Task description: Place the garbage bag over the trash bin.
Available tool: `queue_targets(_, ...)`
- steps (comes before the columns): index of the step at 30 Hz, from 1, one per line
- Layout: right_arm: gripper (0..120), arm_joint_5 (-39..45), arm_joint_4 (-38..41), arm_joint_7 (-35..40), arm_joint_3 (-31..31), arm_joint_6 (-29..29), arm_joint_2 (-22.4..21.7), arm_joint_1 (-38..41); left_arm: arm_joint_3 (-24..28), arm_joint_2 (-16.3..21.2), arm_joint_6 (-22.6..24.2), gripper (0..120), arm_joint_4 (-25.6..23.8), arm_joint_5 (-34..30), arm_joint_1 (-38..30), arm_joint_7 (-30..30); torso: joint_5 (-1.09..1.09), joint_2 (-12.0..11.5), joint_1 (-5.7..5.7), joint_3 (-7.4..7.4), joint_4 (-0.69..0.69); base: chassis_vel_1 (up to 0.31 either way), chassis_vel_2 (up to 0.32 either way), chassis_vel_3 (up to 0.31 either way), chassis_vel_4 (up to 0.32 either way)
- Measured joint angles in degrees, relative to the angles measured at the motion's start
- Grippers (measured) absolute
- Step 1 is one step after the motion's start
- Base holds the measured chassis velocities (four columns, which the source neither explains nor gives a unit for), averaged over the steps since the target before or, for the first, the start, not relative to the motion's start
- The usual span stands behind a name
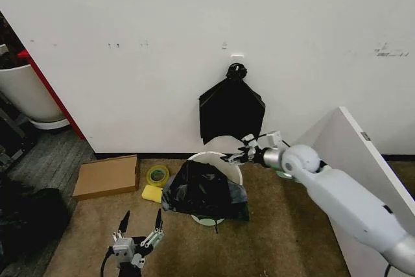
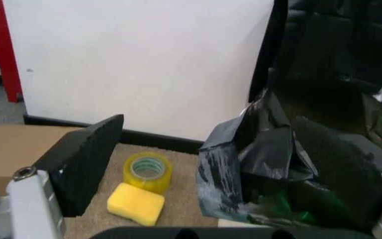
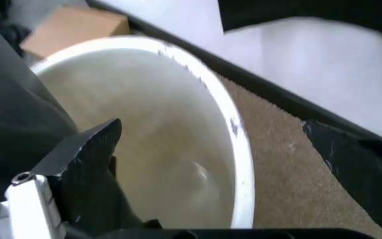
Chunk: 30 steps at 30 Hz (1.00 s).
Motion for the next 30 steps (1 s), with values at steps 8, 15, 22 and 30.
queue_targets(8,93,-3.67,-6.20,-2.44,-1.19,3.42,2.54,0.85,0.56,-0.74,-0.43,100,0.44,1.17,0.67,-0.07,-0.01,0.00,0.00,0.00,-0.01,0.000,0.000,0.000,0.000)
queue_targets(15,65,-4.01,-7.77,-4.67,0.49,3.75,3.70,0.96,0.98,-0.84,-0.69,100,0.41,1.57,1.39,-0.06,0.00,0.00,0.00,-0.01,-0.01,0.000,0.000,0.000,0.000)
queue_targets(22,40,-6.02,-8.28,-6.35,-1.00,4.01,3.68,1.18,0.92,-1.02,-0.81,100,0.36,2.21,2.11,-0.15,-0.01,0.00,-0.01,-0.01,-0.01,0.000,0.000,0.000,0.000)
queue_targets(30,11,-4.77,-8.81,-6.28,-1.42,4.14,3.64,1.24,0.86,-1.22,-0.93,100,0.00,2.21,2.76,-0.25,-0.01,0.00,-0.01,-0.01,0.00,0.000,0.000,0.000,0.000)
